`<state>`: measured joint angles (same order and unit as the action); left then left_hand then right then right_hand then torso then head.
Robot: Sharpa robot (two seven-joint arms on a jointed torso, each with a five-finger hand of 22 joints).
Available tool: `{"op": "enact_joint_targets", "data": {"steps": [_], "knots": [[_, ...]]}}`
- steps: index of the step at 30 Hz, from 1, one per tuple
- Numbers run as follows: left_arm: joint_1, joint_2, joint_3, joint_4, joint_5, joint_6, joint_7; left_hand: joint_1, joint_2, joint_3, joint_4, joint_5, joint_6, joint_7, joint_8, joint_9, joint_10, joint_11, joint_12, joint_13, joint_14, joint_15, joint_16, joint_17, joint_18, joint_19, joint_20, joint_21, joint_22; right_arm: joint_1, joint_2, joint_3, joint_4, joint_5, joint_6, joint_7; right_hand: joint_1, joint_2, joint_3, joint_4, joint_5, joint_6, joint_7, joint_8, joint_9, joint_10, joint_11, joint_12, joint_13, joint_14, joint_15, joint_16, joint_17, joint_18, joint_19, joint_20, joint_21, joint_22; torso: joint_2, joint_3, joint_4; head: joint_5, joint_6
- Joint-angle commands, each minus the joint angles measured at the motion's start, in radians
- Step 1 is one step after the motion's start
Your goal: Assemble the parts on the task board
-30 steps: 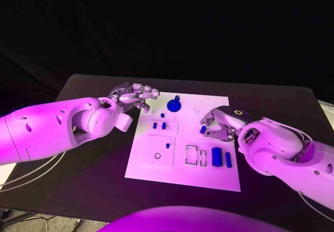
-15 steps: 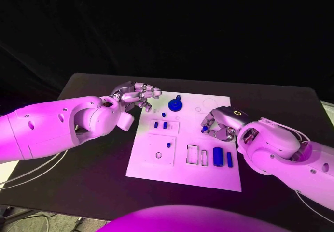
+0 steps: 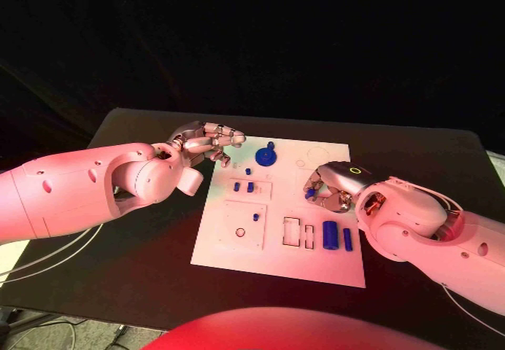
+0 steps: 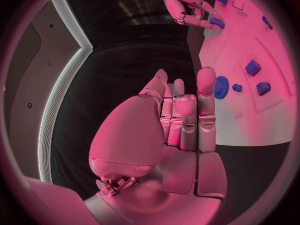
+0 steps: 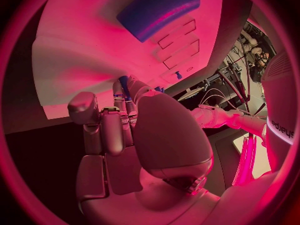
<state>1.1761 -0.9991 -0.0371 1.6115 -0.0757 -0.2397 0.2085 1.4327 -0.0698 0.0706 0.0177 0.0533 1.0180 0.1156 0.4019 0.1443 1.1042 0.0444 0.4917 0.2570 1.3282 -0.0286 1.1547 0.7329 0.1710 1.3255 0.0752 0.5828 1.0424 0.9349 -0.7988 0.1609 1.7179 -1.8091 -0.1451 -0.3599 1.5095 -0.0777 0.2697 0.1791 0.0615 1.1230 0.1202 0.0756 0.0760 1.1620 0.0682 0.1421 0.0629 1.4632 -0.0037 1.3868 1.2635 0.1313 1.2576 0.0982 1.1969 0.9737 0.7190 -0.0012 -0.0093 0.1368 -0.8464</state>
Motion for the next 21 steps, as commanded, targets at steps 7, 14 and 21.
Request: {"op": "enact_joint_targets", "data": {"steps": [7,14,21], "knots": [[0.001,0.000,0.001,0.001,0.001,0.025,0.010,0.004,0.010,0.004,-0.004,-0.004,-0.005,0.000,0.004,-0.002,-0.008,0.002,0.002,-0.002,-0.006,0.002,-0.004,-0.001,-0.008,-0.006,0.001,-0.002,0.002,-0.005,-0.009,-0.006,0.026,0.003,-0.115,0.009,-0.013,0.011,0.034,-0.004,-0.003,0.043,-0.005,0.016,0.008,0.052,-0.009,-0.007,0.004,0.057,-0.014,0.015,0.011,-0.014,0.013,-0.009,0.016,0.018,-0.001,0.0014,-0.0021,0.004,-0.005],[0.001,0.000,0.001,0.000,0.001,0.032,0.010,0.004,0.010,0.004,-0.004,-0.004,-0.005,0.000,0.004,-0.002,-0.008,0.002,0.002,-0.002,-0.006,0.002,-0.004,-0.001,-0.008,-0.006,0.001,-0.002,0.002,-0.002,-0.036,0.001,0.048,0.050,-0.187,0.010,-0.010,0.017,0.052,-0.009,-0.004,0.049,-0.005,0.017,0.009,0.062,-0.011,-0.013,0.003,0.057,-0.016,0.016,0.011,-0.014,0.013,-0.011,0.017,0.019,-0.001,0.0014,-0.0029,0.005,-0.001],[0.001,0.000,0.001,-0.003,0.001,0.031,0.012,0.008,0.014,0.006,-0.004,-0.004,-0.006,0.001,0.005,-0.002,-0.009,0.002,0.002,-0.002,-0.006,0.002,-0.004,-0.001,-0.008,-0.007,0.001,-0.004,0.001,0.004,-0.061,0.020,0.099,0.118,-0.180,0.012,-0.012,0.012,0.057,-0.012,-0.005,0.048,-0.003,0.014,0.009,0.062,-0.010,-0.019,0.003,0.056,-0.015,0.015,0.009,-0.013,0.010,-0.011,0.014,0.014,-0.001,0.0001,-0.0026,0.003,-0.001]]}}
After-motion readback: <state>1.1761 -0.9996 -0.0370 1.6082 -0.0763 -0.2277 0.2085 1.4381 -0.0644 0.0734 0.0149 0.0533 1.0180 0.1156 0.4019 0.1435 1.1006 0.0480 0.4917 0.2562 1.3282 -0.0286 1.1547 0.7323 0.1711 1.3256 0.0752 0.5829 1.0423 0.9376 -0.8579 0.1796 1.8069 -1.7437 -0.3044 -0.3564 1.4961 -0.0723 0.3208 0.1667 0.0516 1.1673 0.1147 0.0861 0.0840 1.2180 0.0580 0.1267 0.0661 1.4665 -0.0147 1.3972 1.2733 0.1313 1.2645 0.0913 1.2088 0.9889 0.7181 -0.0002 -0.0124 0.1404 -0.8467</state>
